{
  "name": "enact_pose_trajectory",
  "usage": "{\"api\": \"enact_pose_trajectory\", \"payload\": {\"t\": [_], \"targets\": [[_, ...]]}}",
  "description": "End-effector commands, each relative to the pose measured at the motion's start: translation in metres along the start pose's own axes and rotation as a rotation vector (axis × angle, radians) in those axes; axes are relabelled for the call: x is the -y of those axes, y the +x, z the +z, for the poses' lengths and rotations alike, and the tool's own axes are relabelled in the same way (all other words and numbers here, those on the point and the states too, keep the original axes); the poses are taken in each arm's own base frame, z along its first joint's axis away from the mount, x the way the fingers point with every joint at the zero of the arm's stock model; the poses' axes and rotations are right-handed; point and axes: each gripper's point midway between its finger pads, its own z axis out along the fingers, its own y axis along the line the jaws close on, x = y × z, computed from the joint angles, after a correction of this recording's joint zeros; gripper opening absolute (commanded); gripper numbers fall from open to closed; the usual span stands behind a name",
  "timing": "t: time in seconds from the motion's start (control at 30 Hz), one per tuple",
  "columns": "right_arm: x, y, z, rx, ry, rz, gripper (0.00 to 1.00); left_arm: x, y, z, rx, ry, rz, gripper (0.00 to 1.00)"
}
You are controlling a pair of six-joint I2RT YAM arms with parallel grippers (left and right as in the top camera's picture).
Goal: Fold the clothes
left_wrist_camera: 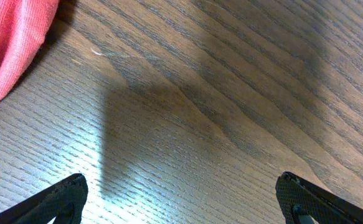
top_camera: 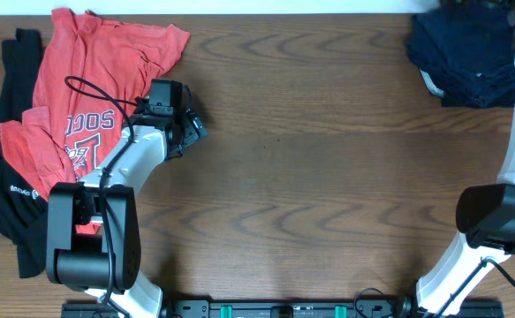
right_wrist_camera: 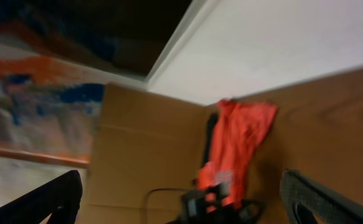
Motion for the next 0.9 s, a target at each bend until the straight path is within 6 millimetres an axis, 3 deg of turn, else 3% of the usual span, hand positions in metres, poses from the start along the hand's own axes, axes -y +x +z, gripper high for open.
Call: {"api": "enact_pose_trajectory", "payload": {"t": [0.0, 0.5, 0.6, 0.77, 0.87], "targets": [[0.001, 0.009, 0.006, -0.06, -0.023, 0.177, 0.99, -0.006, 0.004, 0.006, -0.012, -0.025, 0.011, 0.98], [0.0, 0.01, 0.005, -0.064, -0.028, 0.118, 0.99, -0.006, 0.004, 0.006, -0.012, -0.025, 0.011, 0.98], [-0.007, 0.024, 0.008, -0.132, -0.08, -0.089, 0.99, -0.006, 0.004, 0.006, -0.012, -0.025, 0.011, 0.98], [-0.02, 0.052, 0.011, -0.17, -0.14, -0.635, 0.99, -0.006, 0.004, 0.006, -0.012, -0.025, 0.011, 0.98], [-0.021, 0.074, 0.011, -0.175, -0.079, -0.971, 0.99, -0.006, 0.004, 0.006, -0.012, -0.025, 0.011, 0.98]]}}
